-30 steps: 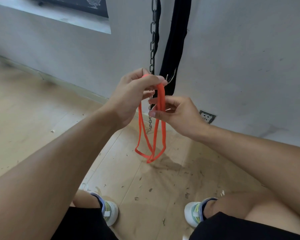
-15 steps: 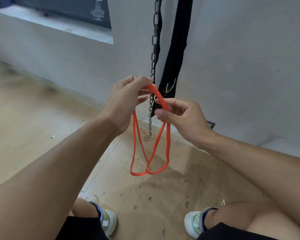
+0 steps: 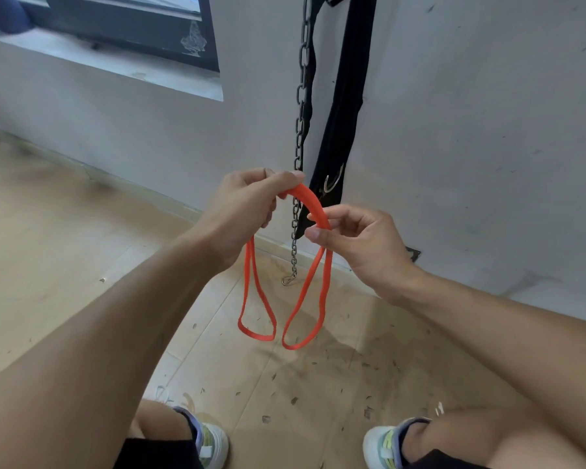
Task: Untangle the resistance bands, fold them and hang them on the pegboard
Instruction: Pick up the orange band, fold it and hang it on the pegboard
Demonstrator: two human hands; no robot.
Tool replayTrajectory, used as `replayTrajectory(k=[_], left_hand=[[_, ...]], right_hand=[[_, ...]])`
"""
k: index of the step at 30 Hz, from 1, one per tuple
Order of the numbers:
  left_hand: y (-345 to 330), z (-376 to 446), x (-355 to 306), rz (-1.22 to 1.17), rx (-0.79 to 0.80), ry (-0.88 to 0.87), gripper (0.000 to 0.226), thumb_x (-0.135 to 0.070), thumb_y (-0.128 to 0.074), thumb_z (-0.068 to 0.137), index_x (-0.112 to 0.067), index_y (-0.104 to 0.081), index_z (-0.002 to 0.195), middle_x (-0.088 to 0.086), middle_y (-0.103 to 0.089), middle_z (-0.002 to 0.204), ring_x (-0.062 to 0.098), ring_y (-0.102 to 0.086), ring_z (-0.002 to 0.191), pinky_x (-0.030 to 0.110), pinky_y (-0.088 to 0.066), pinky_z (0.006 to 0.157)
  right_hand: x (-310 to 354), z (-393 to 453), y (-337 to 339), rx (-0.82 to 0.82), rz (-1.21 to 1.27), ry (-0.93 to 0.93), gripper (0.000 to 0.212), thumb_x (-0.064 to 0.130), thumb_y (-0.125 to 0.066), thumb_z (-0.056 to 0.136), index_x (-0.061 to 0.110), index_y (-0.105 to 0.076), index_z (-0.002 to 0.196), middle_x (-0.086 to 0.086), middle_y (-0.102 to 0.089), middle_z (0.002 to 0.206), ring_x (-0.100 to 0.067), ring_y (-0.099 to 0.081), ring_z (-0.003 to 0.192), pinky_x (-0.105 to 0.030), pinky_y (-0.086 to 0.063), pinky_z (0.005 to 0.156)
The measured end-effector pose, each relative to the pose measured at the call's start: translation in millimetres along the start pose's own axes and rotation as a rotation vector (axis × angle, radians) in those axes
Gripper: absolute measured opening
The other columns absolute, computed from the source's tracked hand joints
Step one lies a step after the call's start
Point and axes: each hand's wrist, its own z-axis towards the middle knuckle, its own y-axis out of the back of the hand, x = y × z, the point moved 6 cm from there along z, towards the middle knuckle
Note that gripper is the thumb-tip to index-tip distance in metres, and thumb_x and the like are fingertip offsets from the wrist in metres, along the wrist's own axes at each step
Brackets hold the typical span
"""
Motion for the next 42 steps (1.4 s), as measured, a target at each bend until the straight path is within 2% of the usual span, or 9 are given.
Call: replayTrajectory(k=[7, 12, 16, 21, 27, 31, 35, 38, 42], left_hand=[[-2, -3, -5, 0.017, 0.081, -0.01, 0.047, -0.031, -0.06, 0.099, -0.025, -0.069, 0.053, -0.008, -0.049, 0.057, 0.009, -0.042, 0.058, 0.027, -0.039, 0.067], [0, -3, -1, 0.117, 0.177, 0.051, 0.039, -0.039, -0.054, 0.102, -0.016, -0.054, 0.07, 0.0, -0.049, 0.059, 0.015, -0.046, 0.057, 0.036, -0.048, 0.075], [-1, -5, 3, 0.187, 0.231, 0.081, 0.041, -0.046, -0.051, 0.102, -0.014, -0.058, 0.077, -0.002, -0.042, 0.06, 0.012, -0.04, 0.056, 0.036, -0.044, 0.076], [-5, -6, -1, 0.091, 0.161, 0.036, 0.04, -0.037, -0.054, 0.102, -0.017, -0.05, 0.069, -0.006, -0.036, 0.057, 0.01, -0.032, 0.055, 0.029, -0.033, 0.066], [-16, -6, -1, -0.008, 0.109, -0.005, 0.046, -0.026, -0.058, 0.101, -0.026, -0.055, 0.055, -0.007, -0.038, 0.056, 0.009, -0.035, 0.055, 0.028, -0.036, 0.065], [-25, -7, -1, -0.001, 0.097, -0.048, 0.035, -0.025, -0.053, 0.102, -0.019, -0.058, 0.068, 0.0, -0.053, 0.072, 0.01, -0.05, 0.07, 0.03, -0.043, 0.075], [-28, -7, 3, -0.105, 0.074, -0.04, 0.027, -0.033, -0.055, 0.094, -0.017, -0.077, 0.089, 0.003, -0.073, 0.111, 0.016, -0.066, 0.114, 0.038, -0.048, 0.106], [-34, -11, 2, -0.241, 0.114, -0.022, 0.044, -0.023, -0.049, 0.103, -0.025, -0.08, 0.072, 0.01, -0.074, 0.118, 0.021, -0.066, 0.121, 0.044, -0.042, 0.115], [-41, -17, -4, -0.333, 0.166, -0.023, 0.059, -0.022, -0.044, 0.105, -0.023, -0.075, 0.055, 0.016, -0.072, 0.118, 0.024, -0.066, 0.122, 0.041, -0.04, 0.115]], right_hand=[[3, 2, 7, -0.075, 0.021, 0.022, 0.018, 0.022, -0.084, 0.083, 0.03, -0.08, 0.098, 0.006, -0.079, 0.088, -0.019, -0.074, 0.09, -0.031, -0.063, 0.084], [7, 3, 13, -0.116, 0.028, 0.032, 0.017, 0.023, -0.083, 0.083, 0.033, -0.08, 0.096, 0.005, -0.08, 0.088, -0.021, -0.075, 0.09, -0.04, -0.063, 0.09], [11, 5, 19, -0.155, 0.041, 0.054, 0.02, 0.019, -0.081, 0.087, 0.039, -0.079, 0.09, 0.006, -0.079, 0.089, -0.029, -0.074, 0.096, -0.047, -0.06, 0.095], [4, 2, 13, -0.055, 0.007, 0.02, 0.019, 0.022, -0.082, 0.084, 0.036, -0.079, 0.095, 0.006, -0.08, 0.092, -0.019, -0.074, 0.095, -0.039, -0.061, 0.093], [-11, -3, -13, 0.094, -0.11, -0.046, 0.028, 0.024, -0.082, 0.086, 0.023, -0.078, 0.114, 0.007, -0.08, 0.094, -0.008, -0.074, 0.089, -0.016, -0.059, 0.079], [-15, -2, -25, 0.156, -0.186, -0.06, 0.039, 0.027, -0.082, 0.088, 0.016, -0.074, 0.124, 0.015, -0.071, 0.099, 0.0, -0.069, 0.084, -0.017, -0.056, 0.078], [-24, -2, -31, 0.175, -0.273, -0.105, 0.048, 0.038, -0.081, 0.088, 0.018, -0.071, 0.131, 0.002, -0.074, 0.114, -0.015, -0.072, 0.101, -0.037, -0.059, 0.096], [-29, -2, -35, 0.18, -0.306, -0.081, 0.033, 0.042, -0.081, 0.087, 0.016, -0.079, 0.107, -0.003, -0.077, 0.096, -0.021, -0.076, 0.089, -0.046, -0.06, 0.093], [-30, -2, -36, 0.131, -0.323, -0.07, 0.031, 0.041, -0.08, 0.088, 0.013, -0.08, 0.101, -0.001, -0.079, 0.108, -0.018, -0.076, 0.093, -0.045, -0.059, 0.095]])
